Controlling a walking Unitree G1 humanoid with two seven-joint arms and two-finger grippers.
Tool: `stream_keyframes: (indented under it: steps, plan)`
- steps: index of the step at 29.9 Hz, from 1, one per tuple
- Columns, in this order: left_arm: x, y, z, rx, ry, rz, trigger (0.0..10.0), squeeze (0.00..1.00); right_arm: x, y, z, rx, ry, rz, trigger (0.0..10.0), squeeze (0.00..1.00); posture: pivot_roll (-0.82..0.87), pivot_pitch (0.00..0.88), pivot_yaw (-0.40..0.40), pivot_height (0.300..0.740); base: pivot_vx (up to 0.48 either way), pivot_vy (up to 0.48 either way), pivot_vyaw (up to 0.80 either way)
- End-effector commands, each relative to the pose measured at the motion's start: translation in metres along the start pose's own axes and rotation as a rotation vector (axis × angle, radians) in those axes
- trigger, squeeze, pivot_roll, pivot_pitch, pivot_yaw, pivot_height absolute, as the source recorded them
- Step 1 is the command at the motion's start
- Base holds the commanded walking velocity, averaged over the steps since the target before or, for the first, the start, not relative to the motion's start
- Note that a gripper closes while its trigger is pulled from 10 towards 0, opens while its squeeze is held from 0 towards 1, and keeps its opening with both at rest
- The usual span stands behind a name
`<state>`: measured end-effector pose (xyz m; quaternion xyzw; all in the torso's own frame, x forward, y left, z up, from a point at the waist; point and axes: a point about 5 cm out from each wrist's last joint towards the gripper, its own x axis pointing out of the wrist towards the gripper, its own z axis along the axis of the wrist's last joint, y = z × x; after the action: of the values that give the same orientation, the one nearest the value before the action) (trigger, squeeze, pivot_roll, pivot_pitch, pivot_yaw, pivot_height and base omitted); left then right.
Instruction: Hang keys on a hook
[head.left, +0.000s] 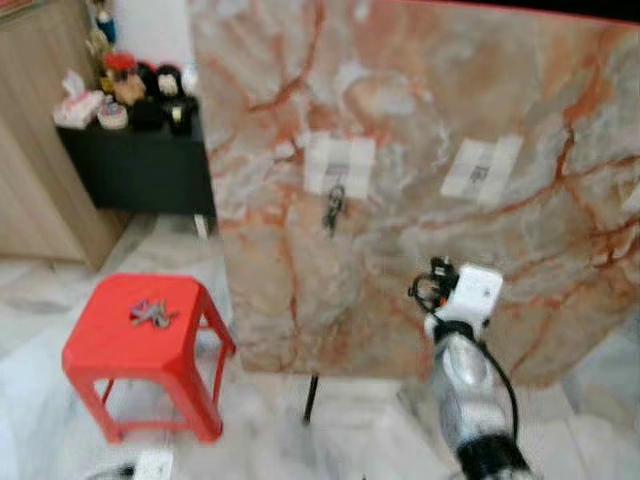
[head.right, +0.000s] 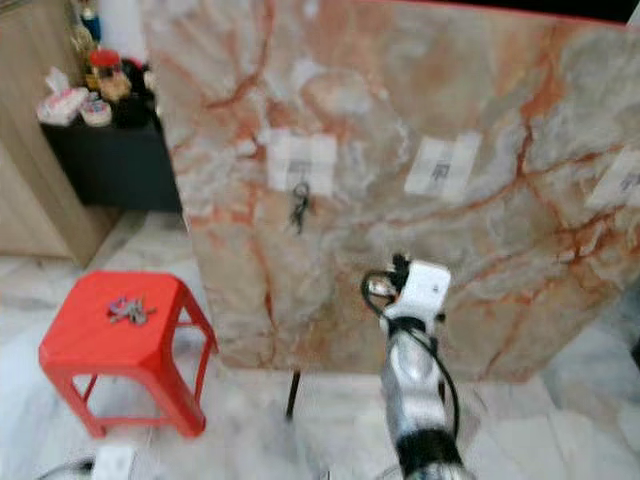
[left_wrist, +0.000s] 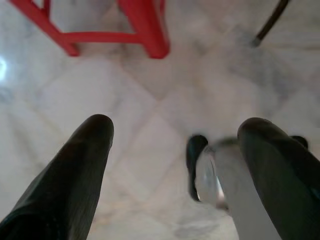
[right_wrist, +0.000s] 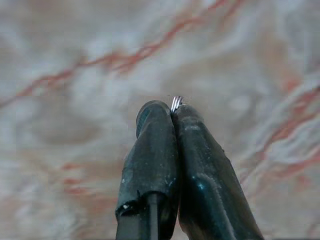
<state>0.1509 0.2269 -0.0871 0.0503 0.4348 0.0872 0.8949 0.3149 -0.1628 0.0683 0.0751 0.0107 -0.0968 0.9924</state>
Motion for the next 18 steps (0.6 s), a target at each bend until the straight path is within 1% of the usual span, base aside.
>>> stream_keyframes:
  steps: [1, 10, 18]
  plan:
    - [-0.001, 0.009, -0.005, 0.026, 0.026, 0.018, 10.0, 0.0, 0.003, 0.01, 0.006, 0.012, -0.028, 0.024, 10.0, 0.0, 0.06, 0.048, -0.093, 0.74, 0.266, 0.0, 0.0]
    - [-0.001, 0.013, -0.005, 0.026, 0.02, 0.018, 10.0, 0.0, 0.004, 0.009, 0.007, 0.002, -0.029, 0.02, 10.0, 0.0, 0.06, 0.046, -0.096, 0.74, 0.0, 0.0, 0.0]
    - [-0.002, 0.012, -0.005, 0.027, 0.014, 0.018, 10.0, 0.0, 0.014, 0.006, 0.019, -0.012, -0.059, 0.016, 10.0, 0.0, 0.06, 0.038, -0.095, 0.74, 0.0, 0.0, 0.0]
